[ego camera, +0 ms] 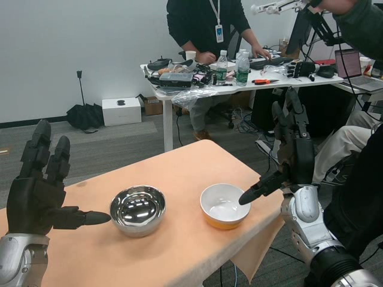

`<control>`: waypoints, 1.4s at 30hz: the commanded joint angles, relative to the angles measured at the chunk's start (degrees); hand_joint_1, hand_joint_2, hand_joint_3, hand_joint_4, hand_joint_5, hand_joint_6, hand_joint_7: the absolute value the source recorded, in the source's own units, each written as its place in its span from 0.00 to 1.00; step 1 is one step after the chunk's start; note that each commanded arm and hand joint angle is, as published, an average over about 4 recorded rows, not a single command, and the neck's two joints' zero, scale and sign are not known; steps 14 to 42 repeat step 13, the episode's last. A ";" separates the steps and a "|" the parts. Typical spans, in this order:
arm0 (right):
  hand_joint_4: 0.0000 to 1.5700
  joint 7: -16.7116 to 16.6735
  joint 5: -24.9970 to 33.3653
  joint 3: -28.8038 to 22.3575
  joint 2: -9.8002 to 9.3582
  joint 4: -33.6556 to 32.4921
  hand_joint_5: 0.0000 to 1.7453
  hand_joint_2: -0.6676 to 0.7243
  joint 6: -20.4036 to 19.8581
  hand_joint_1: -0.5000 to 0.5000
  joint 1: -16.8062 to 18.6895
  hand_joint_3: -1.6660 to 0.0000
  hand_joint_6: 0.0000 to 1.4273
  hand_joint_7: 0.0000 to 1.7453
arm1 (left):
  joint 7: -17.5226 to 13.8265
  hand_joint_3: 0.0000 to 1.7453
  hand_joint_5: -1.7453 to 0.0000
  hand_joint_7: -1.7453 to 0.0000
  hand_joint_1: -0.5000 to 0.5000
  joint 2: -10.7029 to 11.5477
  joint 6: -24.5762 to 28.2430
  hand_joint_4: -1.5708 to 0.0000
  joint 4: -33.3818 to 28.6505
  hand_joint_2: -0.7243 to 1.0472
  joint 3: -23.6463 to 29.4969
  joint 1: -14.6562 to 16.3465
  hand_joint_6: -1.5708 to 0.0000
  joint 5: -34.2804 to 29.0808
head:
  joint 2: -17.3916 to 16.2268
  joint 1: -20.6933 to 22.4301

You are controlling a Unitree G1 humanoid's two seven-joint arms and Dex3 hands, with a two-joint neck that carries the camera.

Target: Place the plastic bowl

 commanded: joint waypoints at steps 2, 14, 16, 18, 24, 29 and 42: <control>0.00 -0.17 0.33 -0.01 0.15 0.17 0.00 0.91 -1.01 0.04 0.57 1.00 0.00 0.00 | -0.30 0.04 1.00 1.00 0.00 0.51 0.04 1.00 0.13 0.45 0.03 -0.41 1.00 -0.28 | 0.18 -0.03; 0.00 -0.17 0.93 0.92 0.15 0.78 0.00 0.91 -1.01 0.04 0.57 1.00 0.00 0.00 | -0.30 0.05 1.00 1.00 0.00 0.46 0.04 1.00 0.25 0.45 0.19 -0.62 1.00 -0.23 | 0.54 -0.10; 0.00 -0.17 0.93 0.92 0.15 0.78 0.00 0.91 -1.01 0.04 0.57 1.00 0.00 0.00 | -0.30 0.05 1.00 1.00 0.00 0.46 0.04 1.00 0.25 0.45 0.19 -0.62 1.00 -0.23 | 0.54 -0.10; 0.00 -0.17 0.93 0.92 0.15 0.78 0.00 0.91 -1.01 0.04 0.57 1.00 0.00 0.00 | -0.30 0.05 1.00 1.00 0.00 0.46 0.04 1.00 0.25 0.45 0.19 -0.62 1.00 -0.23 | 0.54 -0.10; 0.00 -0.17 0.93 0.92 0.15 0.78 0.00 0.91 -1.01 0.04 0.57 1.00 0.00 0.00 | -0.30 0.05 1.00 1.00 0.00 0.46 0.04 1.00 0.25 0.45 0.19 -0.62 1.00 -0.23 | 0.54 -0.10; 0.00 -0.17 0.93 0.92 0.15 0.78 0.00 0.91 -1.01 0.04 0.57 1.00 0.00 0.00 | -0.30 0.05 1.00 1.00 0.00 0.46 0.04 1.00 0.25 0.45 0.19 -0.62 1.00 -0.23 | 0.54 -0.10; 0.00 -0.17 0.93 0.92 0.15 0.78 0.00 0.91 -1.01 0.04 0.57 1.00 0.00 0.00 | -0.30 0.05 1.00 1.00 0.00 0.46 0.04 1.00 0.25 0.45 0.19 -0.62 1.00 -0.23 | 0.54 -0.10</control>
